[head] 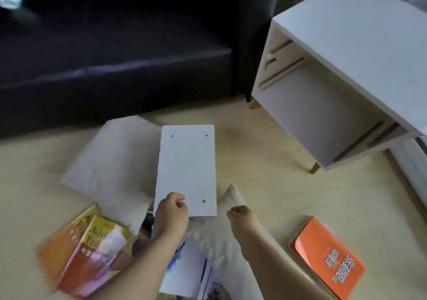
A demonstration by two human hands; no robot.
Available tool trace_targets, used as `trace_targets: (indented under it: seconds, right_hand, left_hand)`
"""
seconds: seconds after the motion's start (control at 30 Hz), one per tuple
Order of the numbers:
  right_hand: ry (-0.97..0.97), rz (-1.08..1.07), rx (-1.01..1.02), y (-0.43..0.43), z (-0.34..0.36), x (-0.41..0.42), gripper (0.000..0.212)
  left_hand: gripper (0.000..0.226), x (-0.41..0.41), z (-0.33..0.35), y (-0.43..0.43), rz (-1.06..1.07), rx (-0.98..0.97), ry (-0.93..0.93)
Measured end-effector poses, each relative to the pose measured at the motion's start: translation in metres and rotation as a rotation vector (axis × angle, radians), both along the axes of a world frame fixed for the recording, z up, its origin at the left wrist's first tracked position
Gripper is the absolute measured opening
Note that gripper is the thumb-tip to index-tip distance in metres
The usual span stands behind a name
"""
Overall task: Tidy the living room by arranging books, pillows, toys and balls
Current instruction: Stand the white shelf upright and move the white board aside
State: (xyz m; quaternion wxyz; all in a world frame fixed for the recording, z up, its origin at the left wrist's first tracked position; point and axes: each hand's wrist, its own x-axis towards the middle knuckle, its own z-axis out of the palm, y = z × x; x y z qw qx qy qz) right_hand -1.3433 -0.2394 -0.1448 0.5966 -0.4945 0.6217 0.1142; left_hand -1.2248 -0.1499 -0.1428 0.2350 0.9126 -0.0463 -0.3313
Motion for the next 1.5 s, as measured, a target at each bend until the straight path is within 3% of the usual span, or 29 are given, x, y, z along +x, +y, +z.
trace_targets:
  seconds: [0.07,0.17,0.23,0.33,0.43,0.53,0.57,0.73,0.93,1.0,1.17,1.27,1.4,1.5]
  right_hand:
    - [0.039,0.075,0.023,0.015,-0.003,0.018,0.012]
    - [0.047,0.092,-0.006,0.022,-0.030,0.044,0.050]
    - [0.004,0.043,0.001,0.022,-0.051,0.063,0.054]
    - [-0.053,-0.076,0.044,0.018,-0.081,0.083,0.042]
    - [-0.052,-0.151,0.015,0.021,-0.107,0.092,0.036]
    - [-0.104,-0.266,0.028,0.026,-0.119,0.092,0.017]
    - [-0.129,-0.317,0.045,0.027,-0.119,0.091,0.013]
    - [-0.197,-0.505,0.087,0.025,-0.105,0.078,0.016]
    - [-0.279,-0.524,0.085,0.011,-0.053,0.059,0.018]
    - [-0.291,-0.508,0.050,-0.003,-0.030,0.052,0.016]
    - [-0.349,-0.399,-0.156,-0.058,0.031,0.021,0.015]
    - [-0.390,-0.352,-0.296,-0.097,0.056,-0.011,0.015]
    - [-0.442,-0.342,-0.352,-0.132,0.061,-0.057,0.036]
    - [-0.399,-0.323,-0.335,-0.142,0.040,-0.095,0.052]
  left_hand:
    - [0.032,0.026,-0.016,0.026,-0.013,0.040,-0.031]
    - [0.053,0.056,-0.048,0.048,-0.064,0.088,0.021]
    - [0.068,0.069,-0.068,0.051,0.041,-0.060,0.153]
    - [0.078,0.084,-0.096,0.045,0.232,-0.217,0.413]
    - [0.059,0.089,-0.125,0.044,0.360,-0.212,0.474]
    - [0.011,0.092,-0.139,0.044,0.471,-0.298,0.465]
    - [0.006,0.092,-0.140,0.043,0.497,-0.298,0.466]
    - [0.015,0.083,-0.111,0.037,0.431,-0.339,0.386]
    - [0.037,0.082,-0.048,0.034,0.236,-0.265,0.210]
    - [0.040,0.078,-0.022,0.021,0.212,-0.333,0.207]
    - [0.032,0.046,0.024,-0.043,0.395,-0.540,0.404]
    - [0.059,0.013,0.043,-0.093,0.481,-0.523,0.592]
    - [0.052,-0.036,0.042,-0.151,0.544,-0.449,0.208]
    - [0.055,-0.065,0.017,-0.172,0.555,-0.353,0.131]
